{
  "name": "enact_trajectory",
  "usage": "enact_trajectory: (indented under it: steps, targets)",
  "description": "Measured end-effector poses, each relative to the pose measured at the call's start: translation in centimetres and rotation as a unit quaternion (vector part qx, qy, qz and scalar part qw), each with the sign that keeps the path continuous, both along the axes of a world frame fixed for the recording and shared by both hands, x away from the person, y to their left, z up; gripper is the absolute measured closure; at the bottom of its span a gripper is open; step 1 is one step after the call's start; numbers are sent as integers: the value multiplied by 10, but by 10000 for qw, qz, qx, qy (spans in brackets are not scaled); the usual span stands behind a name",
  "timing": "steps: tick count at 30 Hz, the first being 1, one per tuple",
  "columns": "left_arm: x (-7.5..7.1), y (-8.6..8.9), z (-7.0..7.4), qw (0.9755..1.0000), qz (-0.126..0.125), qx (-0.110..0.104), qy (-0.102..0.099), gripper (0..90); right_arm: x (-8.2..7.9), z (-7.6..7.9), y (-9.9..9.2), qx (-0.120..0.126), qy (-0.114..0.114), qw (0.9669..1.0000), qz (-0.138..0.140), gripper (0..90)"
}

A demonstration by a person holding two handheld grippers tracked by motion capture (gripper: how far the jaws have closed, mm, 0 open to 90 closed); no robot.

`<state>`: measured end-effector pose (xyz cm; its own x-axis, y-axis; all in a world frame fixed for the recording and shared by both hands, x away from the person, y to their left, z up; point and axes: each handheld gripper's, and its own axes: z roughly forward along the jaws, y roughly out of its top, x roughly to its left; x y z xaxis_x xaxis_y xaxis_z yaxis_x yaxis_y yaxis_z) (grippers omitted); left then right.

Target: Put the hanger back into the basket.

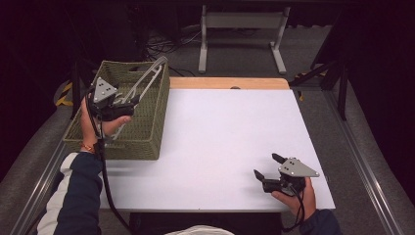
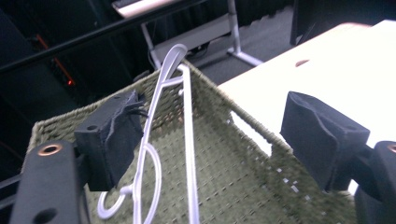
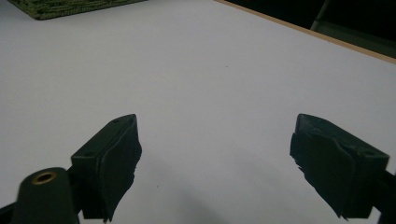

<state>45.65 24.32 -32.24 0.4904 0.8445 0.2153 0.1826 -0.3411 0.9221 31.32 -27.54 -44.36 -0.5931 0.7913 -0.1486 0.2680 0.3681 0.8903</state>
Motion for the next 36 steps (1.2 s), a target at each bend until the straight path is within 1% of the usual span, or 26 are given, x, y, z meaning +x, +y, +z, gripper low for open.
enact_trajectory:
  steps: [3,9,11,12,15,19,27,30,32,34,36]
  targets:
    - [-4,-2,1,9999,-110,-115,-52,163,0,0,0,-5,-3,10000,-1,156]
    - [-14,-8,1,9991,-318,-241,-173,129,0,0,0,-8,-7,10000,-2,156]
    - [-18,-10,0,9986,-412,-262,-196,122,0,0,0,-8,-12,10000,-2,156]
    - [-19,-11,0,9985,-446,-235,-202,115,0,0,0,-4,-8,10000,-3,156]
    - [-22,-12,-1,9983,-504,-213,-212,94,0,0,0,-7,-5,10000,-3,156]
    - [-28,-15,-2,9971,-660,-275,-261,86,0,0,1,0,-11,10000,-4,156]
    - [-42,-24,-5,9947,-923,-272,-361,79,0,0,1,0,-8,10000,-9,156]
    - [-48,-29,-5,9931,-1057,-292,-420,76,0,0,1,3,-6,10000,-11,156]
    - [-51,-32,-6,9921,-1150,-286,-412,75,0,0,1,7,-7,10000,-15,156]
    - [-54,-34,-7,9915,-1182,-304,-460,74,0,0,1,5,-12,10000,-16,156]
    - [-57,-37,-8,9906,-1252,-315,-456,74,0,0,1,8,-19,10000,-15,156]
